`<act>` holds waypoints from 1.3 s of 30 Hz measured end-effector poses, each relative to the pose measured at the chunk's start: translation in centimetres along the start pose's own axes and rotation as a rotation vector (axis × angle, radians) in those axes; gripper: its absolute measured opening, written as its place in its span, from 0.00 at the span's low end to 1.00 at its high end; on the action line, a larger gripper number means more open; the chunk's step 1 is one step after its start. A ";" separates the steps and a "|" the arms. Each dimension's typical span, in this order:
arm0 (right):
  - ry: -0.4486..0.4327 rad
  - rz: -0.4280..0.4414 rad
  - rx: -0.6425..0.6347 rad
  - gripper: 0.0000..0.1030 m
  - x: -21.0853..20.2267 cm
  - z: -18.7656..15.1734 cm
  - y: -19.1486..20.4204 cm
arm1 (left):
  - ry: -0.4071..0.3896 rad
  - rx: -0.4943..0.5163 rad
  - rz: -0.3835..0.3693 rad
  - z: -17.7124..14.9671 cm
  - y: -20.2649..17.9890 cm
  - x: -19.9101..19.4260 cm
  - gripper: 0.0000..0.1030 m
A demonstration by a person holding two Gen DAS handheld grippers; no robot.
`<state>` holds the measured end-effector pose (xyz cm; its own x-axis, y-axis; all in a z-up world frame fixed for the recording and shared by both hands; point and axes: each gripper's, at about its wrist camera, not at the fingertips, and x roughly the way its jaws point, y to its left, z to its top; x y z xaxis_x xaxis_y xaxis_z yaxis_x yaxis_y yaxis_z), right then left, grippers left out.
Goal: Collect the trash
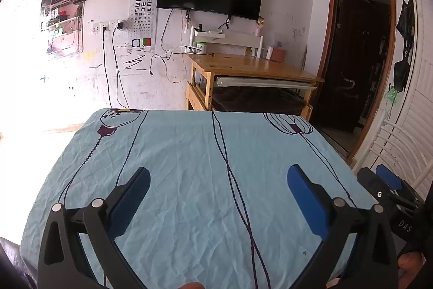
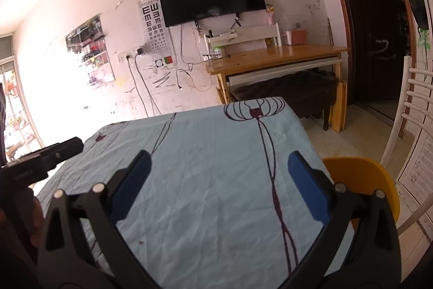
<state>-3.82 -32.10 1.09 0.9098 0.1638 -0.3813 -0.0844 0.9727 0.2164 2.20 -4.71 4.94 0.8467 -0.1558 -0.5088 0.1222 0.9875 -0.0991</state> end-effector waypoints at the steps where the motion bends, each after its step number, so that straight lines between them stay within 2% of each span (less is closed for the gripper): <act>1: 0.000 -0.001 0.000 0.94 0.0 0.0 0.0 | 0.001 -0.001 -0.001 -0.1 0.0 0.0 0.93; 30: 0.006 -0.001 -0.006 0.94 0.3 -0.2 0.3 | 0.013 0.018 0.006 -0.5 -0.5 0.5 0.93; 36: 0.007 0.001 -0.003 0.94 0.4 -0.3 0.3 | 0.007 0.030 0.009 -0.8 -0.9 0.5 0.93; 39: 0.005 0.001 -0.004 0.94 0.3 -0.2 0.3 | -0.020 0.053 0.015 -1.1 -1.3 0.2 0.93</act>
<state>-3.66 -31.75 0.81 0.9076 0.1660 -0.3857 -0.0872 0.9730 0.2137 1.65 -6.00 4.02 0.8589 -0.1412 -0.4923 0.1362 0.9896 -0.0463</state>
